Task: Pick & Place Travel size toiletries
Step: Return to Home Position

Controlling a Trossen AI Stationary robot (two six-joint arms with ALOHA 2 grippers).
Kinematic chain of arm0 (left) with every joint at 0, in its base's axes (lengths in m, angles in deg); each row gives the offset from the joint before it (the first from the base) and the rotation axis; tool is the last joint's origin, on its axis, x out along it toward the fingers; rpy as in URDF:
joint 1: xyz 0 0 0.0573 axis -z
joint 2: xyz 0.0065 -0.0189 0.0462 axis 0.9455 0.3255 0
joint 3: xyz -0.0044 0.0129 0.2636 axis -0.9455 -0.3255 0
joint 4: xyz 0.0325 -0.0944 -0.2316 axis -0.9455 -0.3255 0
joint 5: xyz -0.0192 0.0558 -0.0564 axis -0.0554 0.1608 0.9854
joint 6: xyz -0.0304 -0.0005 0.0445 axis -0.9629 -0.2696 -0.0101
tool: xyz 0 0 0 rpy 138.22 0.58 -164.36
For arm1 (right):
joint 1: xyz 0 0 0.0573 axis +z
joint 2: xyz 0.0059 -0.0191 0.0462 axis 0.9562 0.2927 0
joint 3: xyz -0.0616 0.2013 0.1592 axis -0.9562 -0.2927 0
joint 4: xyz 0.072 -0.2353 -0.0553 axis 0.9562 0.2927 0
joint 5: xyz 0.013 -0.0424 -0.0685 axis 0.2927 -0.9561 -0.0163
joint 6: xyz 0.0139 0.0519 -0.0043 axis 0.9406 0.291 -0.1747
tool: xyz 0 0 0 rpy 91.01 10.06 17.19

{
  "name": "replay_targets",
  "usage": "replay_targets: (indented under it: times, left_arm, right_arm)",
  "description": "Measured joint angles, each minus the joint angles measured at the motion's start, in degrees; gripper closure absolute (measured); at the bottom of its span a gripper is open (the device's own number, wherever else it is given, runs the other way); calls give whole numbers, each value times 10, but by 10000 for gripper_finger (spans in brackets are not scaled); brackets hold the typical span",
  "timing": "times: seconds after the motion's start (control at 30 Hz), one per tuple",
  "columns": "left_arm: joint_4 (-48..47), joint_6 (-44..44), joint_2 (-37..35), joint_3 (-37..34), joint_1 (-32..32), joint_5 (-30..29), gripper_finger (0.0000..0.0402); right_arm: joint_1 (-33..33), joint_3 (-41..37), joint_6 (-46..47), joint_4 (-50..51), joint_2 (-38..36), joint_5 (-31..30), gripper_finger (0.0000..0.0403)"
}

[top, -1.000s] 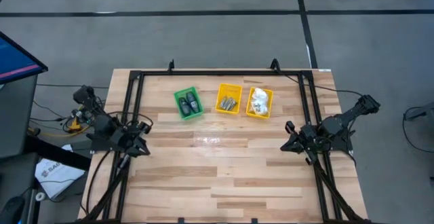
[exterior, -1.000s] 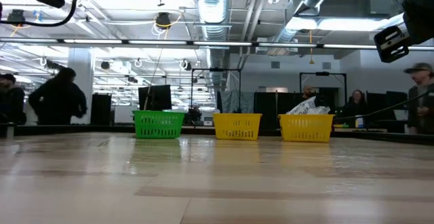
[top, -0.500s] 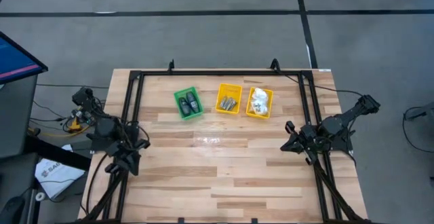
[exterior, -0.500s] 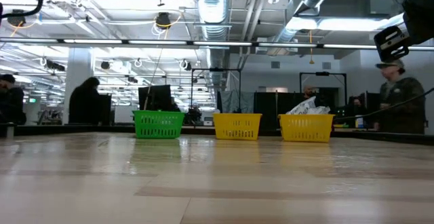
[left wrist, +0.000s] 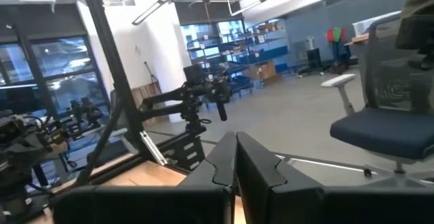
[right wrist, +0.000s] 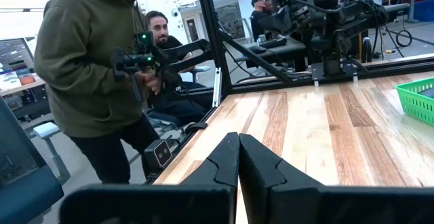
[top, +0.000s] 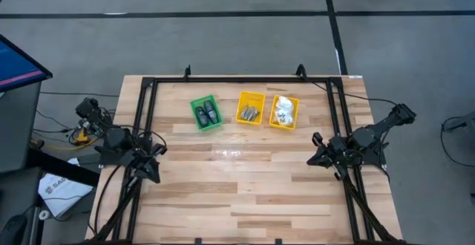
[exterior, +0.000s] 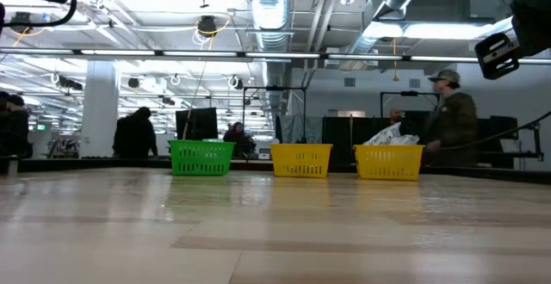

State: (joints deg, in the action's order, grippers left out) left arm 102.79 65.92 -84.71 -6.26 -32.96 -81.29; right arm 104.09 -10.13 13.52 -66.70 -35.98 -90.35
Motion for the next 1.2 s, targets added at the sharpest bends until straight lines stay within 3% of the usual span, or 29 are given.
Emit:
replay_targets:
  times: [1.2]
  left_arm:
    - [12,0,12,0,0,-2,402]
  right_arm:
    - [0,0,0,0,0,0,403]
